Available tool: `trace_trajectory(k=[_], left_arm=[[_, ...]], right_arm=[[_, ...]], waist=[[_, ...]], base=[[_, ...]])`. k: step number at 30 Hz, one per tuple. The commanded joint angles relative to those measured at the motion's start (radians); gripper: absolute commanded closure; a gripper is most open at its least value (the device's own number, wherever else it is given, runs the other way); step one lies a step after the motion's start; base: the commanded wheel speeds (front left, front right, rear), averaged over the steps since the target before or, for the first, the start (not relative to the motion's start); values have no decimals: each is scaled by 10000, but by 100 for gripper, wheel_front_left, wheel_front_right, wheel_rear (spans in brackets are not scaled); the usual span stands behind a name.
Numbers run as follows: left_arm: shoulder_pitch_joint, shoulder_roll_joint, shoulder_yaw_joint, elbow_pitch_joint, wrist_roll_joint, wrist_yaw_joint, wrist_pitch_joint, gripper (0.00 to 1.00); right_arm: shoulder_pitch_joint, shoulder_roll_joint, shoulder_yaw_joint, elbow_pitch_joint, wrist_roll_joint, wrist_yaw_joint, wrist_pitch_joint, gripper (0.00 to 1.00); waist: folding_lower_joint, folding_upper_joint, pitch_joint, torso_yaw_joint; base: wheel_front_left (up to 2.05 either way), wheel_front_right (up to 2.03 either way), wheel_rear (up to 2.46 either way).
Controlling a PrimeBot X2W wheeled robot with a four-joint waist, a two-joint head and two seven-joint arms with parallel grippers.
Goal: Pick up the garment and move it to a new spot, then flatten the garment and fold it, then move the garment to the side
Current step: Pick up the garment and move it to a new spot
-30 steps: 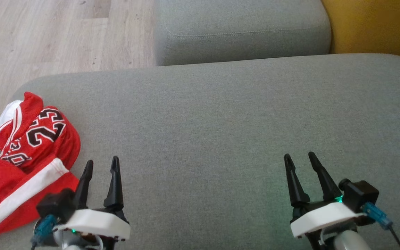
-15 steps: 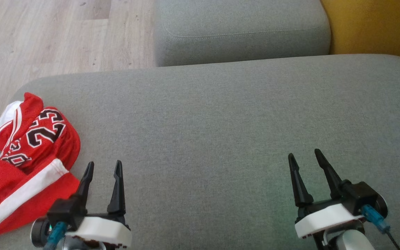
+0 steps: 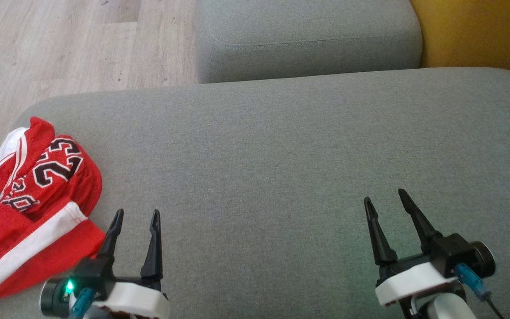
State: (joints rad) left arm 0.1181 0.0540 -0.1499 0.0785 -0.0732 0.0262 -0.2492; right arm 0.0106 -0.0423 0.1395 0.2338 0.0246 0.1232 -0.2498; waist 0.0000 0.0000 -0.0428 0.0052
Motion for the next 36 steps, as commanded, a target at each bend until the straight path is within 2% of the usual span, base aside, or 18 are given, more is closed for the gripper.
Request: trace_trajectory(k=[1,9,13,29,36], left_arm=[[-384,-34,333,-275,5,0,-126,0],[-398,-36,300,-180,-152,64,-126,0],[-442,-36,315,-108,-116,181,-126,0],[-348,-37,1148,-468,-115,664,-126,0],[-342,-37,1546,-674,-147,787,-126,0]], right_arm=[[-541,-79,171,-359,-60,75,-120,0],[-502,-79,207,-348,-43,75,-120,0],[-398,-79,224,-365,-38,75,-120,0],[-351,-79,258,-458,-90,75,-120,0],[-450,-79,70,-470,-276,75,-120,0]], waist=[[0,0,1,5],[0,0,-2,48],[0,0,38,340],[0,0,441,3158],[0,0,807,4002]], base=[[0,0,0],[0,0,0],[0,0,0],[0,0,0],[0,0,0]])
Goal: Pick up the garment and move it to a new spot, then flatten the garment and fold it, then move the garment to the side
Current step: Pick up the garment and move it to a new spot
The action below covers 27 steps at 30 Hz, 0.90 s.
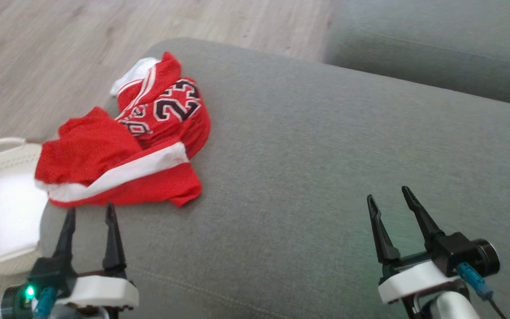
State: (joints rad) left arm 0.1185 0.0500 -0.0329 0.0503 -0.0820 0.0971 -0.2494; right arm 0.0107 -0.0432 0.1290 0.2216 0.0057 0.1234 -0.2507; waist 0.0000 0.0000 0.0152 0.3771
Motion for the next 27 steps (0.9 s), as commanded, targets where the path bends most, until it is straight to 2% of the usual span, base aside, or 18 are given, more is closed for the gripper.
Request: trace_trajectory(k=[1,6,11,17,19,22,23,27], left_arm=[[-360,3,443,-416,-94,96,-124,0],[-552,3,936,-572,-328,143,-124,0],[-1296,3,1428,-757,-302,-28,-124,0],[-3235,121,2388,-222,-243,-197,-124,0],[-3904,204,2639,588,-354,-263,-124,0],[-5044,464,2948,2542,-727,-447,-121,0],[-5874,618,3026,4033,-1063,-639,119,0],[-7368,1083,3154,6665,-1576,-1008,1023,0]], right_arm=[[-467,-70,161,-327,-132,73,-111,0],[-678,-70,307,-235,-407,73,-111,0],[-940,-131,346,-304,-642,73,-111,0],[-1469,-845,441,-539,-723,73,-111,0],[-1616,-1078,399,-651,-730,73,-111,0],[-1835,-1330,379,-816,-734,73,-111,0],[-1963,-1426,373,-890,-744,73,-111,0],[-2239,-1530,522,-1021,-775,73,-111,0]], waist=[[0,0,288,347],[0,0,701,472],[0,0,1349,559],[0,0,2536,628],[0,0,2889,621],[0,0,3359,564],[0,0,3613,528],[0,0,4139,340]], base=[[0,0,0],[0,0,0],[0,0,0],[0,0,0],[0,0,0],[0,0,0],[0,0,0],[0,0,0]])
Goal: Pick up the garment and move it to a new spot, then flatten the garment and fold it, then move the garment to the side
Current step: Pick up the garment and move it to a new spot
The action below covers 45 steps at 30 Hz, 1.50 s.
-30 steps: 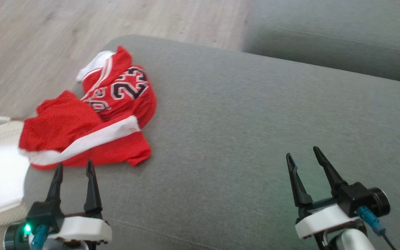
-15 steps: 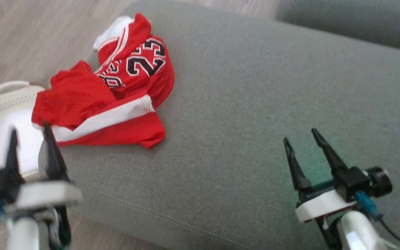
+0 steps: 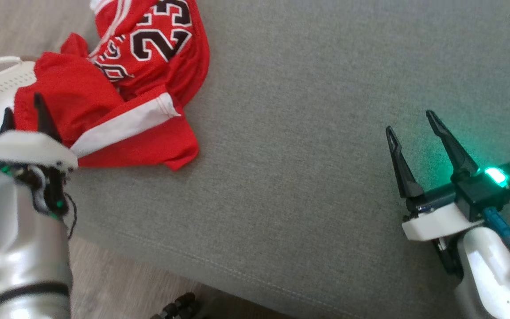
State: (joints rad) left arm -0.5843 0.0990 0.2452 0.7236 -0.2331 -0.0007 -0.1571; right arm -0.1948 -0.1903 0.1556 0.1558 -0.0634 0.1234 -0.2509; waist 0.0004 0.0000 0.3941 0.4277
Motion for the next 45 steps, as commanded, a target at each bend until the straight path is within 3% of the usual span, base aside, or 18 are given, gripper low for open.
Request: trace_trajectory(k=[1,9,10,11,12,21,25,30,37,45], left_arm=[[-640,695,410,496,-169,-83,347,0],[-2027,1115,416,3389,-467,-216,1063,0],[-2111,1134,389,3573,-462,-234,961,48],[-2186,1141,365,3726,-462,-268,825,78],[-2245,1141,328,3868,-455,-318,685,100],[-2465,1574,339,3834,-392,-341,-966,100],[-2404,1859,394,3061,-270,-336,-1035,100],[-2102,2186,458,1004,86,-343,-1043,100],[-2174,2478,-83,-1114,568,-590,-970,100],[-2262,2190,-1058,-3459,617,-922,369,100]], right_arm=[[-260,-78,282,-384,-79,73,-109,0],[-660,-353,161,-450,-118,73,-109,0],[-672,-371,130,-452,-123,73,-109,0],[-680,-382,107,-456,-127,73,-109,0],[-685,-383,91,-461,-133,73,-109,0],[-660,-42,119,-332,-81,73,-109,0],[-692,211,215,-248,-9,73,-109,0],[-659,759,327,-123,145,73,-109,0],[-311,1253,290,-64,375,73,-109,0],[-29,1394,264,-296,770,73,-109,0]], waist=[[-4,0,472,-227],[-4,0,1184,-598],[-4,0,1216,-617],[-4,0,1240,-632],[-4,0,1252,-643],[-4,0,655,-624],[-4,0,214,-690],[-4,0,-624,-1000],[-4,0,-1839,-1902],[-4,0,-2590,-3566]], base=[[0,0,0],[0,0,0],[0,0,0],[0,0,0],[0,0,0],[0,0,0],[0,0,0],[0,0,0],[0,0,0],[0,0,0]])
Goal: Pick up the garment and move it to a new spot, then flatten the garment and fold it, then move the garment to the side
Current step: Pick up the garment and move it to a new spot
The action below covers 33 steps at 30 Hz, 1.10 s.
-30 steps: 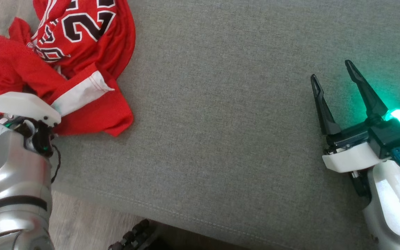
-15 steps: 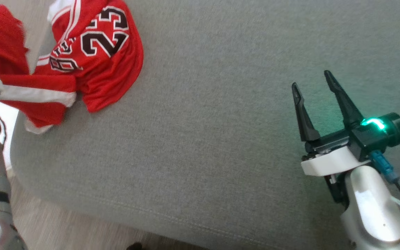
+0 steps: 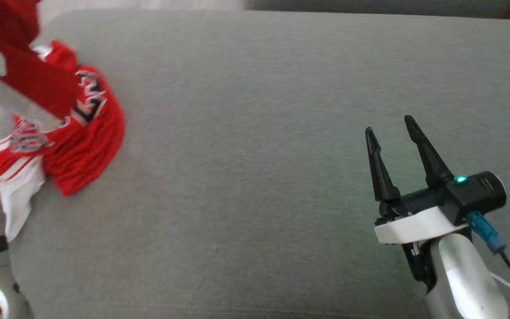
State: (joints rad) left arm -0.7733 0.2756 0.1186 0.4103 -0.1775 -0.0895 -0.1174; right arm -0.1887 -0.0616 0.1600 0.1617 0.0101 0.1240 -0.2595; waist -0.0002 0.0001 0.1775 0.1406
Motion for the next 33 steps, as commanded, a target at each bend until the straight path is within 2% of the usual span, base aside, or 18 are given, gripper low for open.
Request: trace_trajectory(k=[1,8,14,18,22,24,25,29,31,33], left_arm=[[-331,322,82,-591,43,-52,134,100],[169,-610,-1034,-1645,55,-123,1033,100],[596,-1634,-2120,-780,-29,-191,1018,100],[883,-2110,-3025,659,-214,-220,657,100],[1100,-2241,-4105,2043,-649,-143,58,100],[1201,-2247,-4858,2365,-1312,-44,-287,100],[1201,-2247,-4858,2365,-1312,-44,-287,100],[1276,-2251,-6216,2570,-2261,436,-914,100],[1287,-2251,-6726,2565,-2432,798,-1169,0],[1335,-2252,-7050,2369,-2555,1115,-1356,0]], right_arm=[[-73,109,251,-407,147,67,-23,0],[-110,112,396,-702,599,67,-23,0],[-332,113,458,-1001,929,67,-23,0],[-476,113,479,-1108,1145,67,-23,0],[-608,113,551,-1140,1328,67,-23,0],[-624,113,570,-1142,1390,67,-23,0],[-624,113,570,-1142,1390,67,-23,0],[-553,114,505,-1071,1381,67,-23,0],[-461,114,439,-1003,1333,67,-23,0],[-318,114,355,-944,1276,67,-23,0]], waist=[[2,-1,-457,-938],[2,-1,-234,-2604],[2,-1,480,-3634],[2,-1,992,-4069],[2,-1,1304,-4408],[2,-1,1335,-4493],[2,-1,1335,-4493],[2,-1,1196,-4387],[2,-1,978,-4185],[2,-1,700,-3907]], base=[[0,0,0],[0,0,0],[0,0,0],[0,0,0],[0,0,0],[0,0,0],[0,0,0],[0,0,0],[0,0,0],[0,0,0]])
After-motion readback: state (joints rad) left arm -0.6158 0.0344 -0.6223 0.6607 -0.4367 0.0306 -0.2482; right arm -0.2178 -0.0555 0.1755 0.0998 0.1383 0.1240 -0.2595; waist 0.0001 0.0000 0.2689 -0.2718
